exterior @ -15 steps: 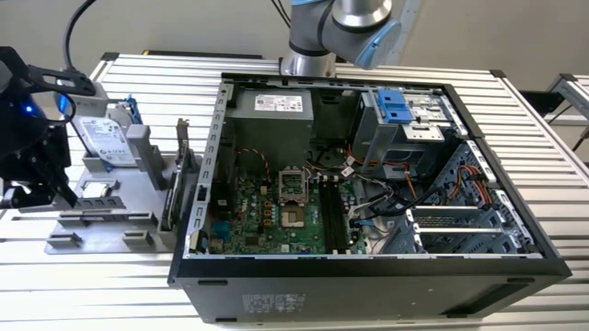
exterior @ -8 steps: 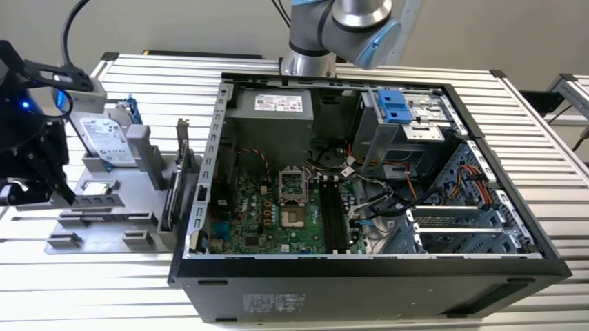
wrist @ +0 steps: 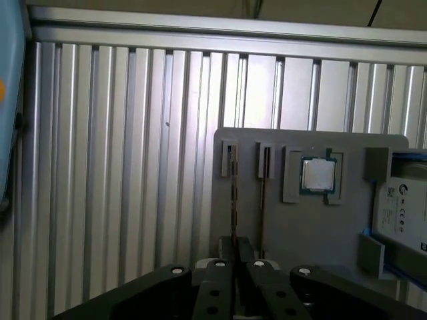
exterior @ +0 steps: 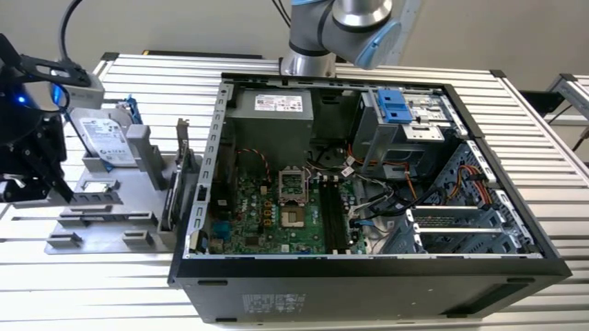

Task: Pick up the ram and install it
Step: 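Pick up the ram and move it above insertion slot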

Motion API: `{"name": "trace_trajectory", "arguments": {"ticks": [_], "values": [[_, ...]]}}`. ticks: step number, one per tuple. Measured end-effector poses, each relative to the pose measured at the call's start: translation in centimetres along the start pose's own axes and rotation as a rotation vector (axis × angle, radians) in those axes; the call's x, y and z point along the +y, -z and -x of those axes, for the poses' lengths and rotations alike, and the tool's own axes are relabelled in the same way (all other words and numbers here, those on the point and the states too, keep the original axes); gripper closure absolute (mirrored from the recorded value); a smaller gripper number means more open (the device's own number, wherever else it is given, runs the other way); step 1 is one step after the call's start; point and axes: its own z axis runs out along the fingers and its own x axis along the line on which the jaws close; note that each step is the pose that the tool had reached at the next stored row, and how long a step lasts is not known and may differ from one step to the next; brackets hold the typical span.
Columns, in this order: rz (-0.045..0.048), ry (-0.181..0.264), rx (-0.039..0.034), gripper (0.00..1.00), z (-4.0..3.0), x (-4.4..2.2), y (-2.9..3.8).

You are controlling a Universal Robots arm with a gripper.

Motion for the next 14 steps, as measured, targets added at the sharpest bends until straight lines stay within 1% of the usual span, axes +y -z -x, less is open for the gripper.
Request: {"name": "trace_trajectory", "arguments": {"ticks": [14], "values": [[0.0001,0.000,0.0001,1.00,-0.01,0.00,1.45]]}}
